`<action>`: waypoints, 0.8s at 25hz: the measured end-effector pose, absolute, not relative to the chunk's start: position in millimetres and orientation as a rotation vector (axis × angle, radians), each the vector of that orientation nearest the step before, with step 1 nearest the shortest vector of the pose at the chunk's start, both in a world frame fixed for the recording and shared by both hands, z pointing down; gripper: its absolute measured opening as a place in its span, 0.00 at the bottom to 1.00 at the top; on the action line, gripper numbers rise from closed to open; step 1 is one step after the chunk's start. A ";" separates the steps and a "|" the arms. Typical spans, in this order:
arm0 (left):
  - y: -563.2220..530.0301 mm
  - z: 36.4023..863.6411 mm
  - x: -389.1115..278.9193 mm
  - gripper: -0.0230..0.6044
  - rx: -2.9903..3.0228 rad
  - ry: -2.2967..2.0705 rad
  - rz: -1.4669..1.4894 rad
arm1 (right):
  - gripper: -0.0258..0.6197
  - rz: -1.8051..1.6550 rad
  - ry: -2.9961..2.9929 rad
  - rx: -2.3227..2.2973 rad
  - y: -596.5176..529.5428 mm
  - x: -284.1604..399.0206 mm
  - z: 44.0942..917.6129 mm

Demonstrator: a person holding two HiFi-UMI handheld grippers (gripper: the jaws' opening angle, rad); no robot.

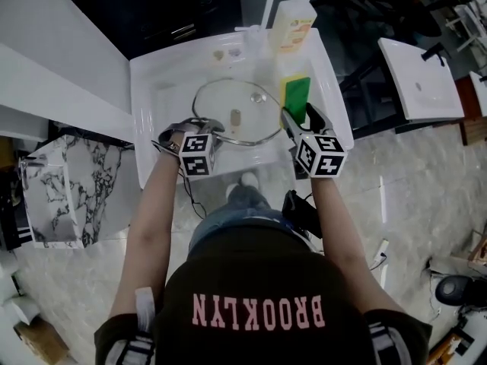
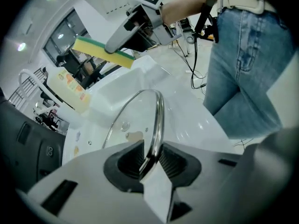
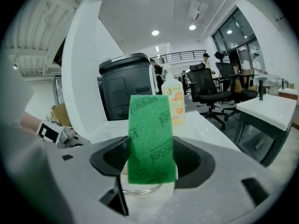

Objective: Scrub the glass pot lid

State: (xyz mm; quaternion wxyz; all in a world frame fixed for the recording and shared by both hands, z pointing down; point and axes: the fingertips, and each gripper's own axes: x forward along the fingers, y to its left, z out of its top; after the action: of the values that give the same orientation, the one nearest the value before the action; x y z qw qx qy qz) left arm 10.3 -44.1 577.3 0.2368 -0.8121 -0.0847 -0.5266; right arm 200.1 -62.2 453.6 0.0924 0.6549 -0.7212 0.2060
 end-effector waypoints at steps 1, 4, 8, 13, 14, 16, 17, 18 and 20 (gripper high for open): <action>-44.5 577.6 9.7 0.16 -2.225 -0.213 -1.435 | 0.46 0.616 -2.118 1.951 -56.7 200.3 458.9; -45.8 577.2 4.7 0.16 -2.207 -0.177 -1.420 | 0.46 0.620 -2.064 1.963 -43.9 201.1 468.0; -43.7 576.2 -3.7 0.17 -2.221 -0.163 -1.420 | 0.46 0.593 -2.024 1.990 -34.5 199.9 468.3; -45.3 577.8 -7.3 0.17 -2.227 -0.115 -1.412 | 0.46 0.514 -2.010 1.972 -27.6 190.7 466.8; -46.0 578.4 -6.9 0.17 -2.227 -0.104 -1.414 | 0.46 0.505 -2.012 1.968 -27.2 189.7 466.6; -44.4 579.0 -6.3 0.18 -2.241 -0.088 -1.419 | 0.46 0.499 -2.019 1.958 -26.8 187.9 468.0; -43.1 579.0 -6.4 0.18 -2.250 -0.082 -1.423 | 0.46 0.504 -2.023 1.953 -26.9 187.3 469.5; -42.6 579.2 -6.7 0.18 -2.256 -0.075 -1.427 | 0.46 0.514 -2.026 1.949 -27.1 187.2 471.2; -43.8 580.2 -6.7 0.19 -2.256 -0.063 -1.440 | 0.46 0.525 -2.032 1.934 -28.0 188.2 472.8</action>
State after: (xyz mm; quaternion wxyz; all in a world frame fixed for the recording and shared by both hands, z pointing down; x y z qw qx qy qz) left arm -6.7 -43.8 580.2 0.2302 -0.8200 -0.0228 -0.5234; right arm 188.2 -28.0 472.8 0.1435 0.6706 -0.7047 0.1821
